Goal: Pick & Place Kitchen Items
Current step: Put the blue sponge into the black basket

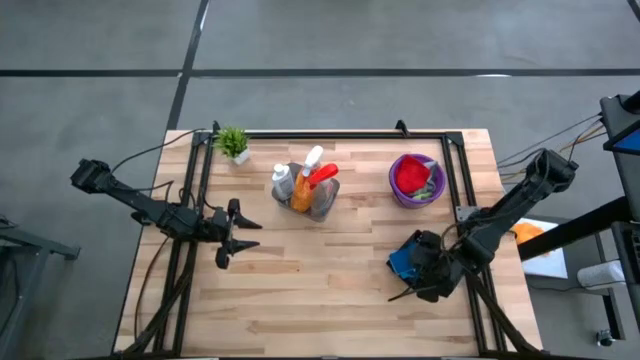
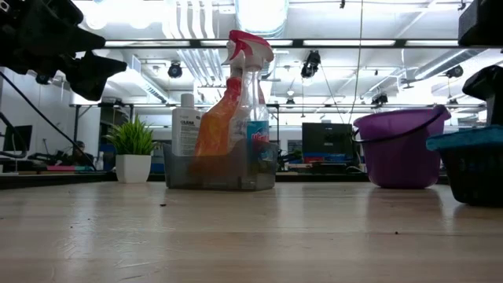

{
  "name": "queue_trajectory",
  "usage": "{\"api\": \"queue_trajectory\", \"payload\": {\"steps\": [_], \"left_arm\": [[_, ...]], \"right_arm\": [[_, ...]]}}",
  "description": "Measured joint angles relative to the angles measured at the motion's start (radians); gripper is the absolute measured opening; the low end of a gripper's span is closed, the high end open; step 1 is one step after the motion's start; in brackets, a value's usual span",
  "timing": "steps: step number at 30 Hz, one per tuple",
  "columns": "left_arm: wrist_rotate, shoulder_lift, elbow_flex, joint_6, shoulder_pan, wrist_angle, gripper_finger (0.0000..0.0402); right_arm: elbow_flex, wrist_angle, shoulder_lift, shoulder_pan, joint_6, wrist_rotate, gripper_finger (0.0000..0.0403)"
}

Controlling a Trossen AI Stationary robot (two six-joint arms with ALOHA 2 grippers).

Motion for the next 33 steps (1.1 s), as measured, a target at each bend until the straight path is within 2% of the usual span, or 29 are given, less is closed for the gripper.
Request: {"api": "queue_trajectory", "payload": {"steps": [10,21,27,33], "left_arm": [[-0.008,0.0,0.0,0.0,0.0,0.001,0.0231],[-0.011,0.0,0.0,0.0,0.001,0.001,0.0231],[-0.011,0.0,0.0,0.0,0.001,0.0,0.0231],[-0.011,0.001,0.0,-0.003,0.001,-0.01,0.0231]], "right_arm": [[0.074,-0.062,0.149,-0.023,0.041,-0.043,0.0307],[0.326,-0.334,0.321,-0.026,0.029,-0.065,0.0307],[0.467,-0.464,0.367,-0.014,0.006,-0.003,0.0307],[0.506,-0.482,0.319,0.021,-0.008,0.065,0.0307]]}}
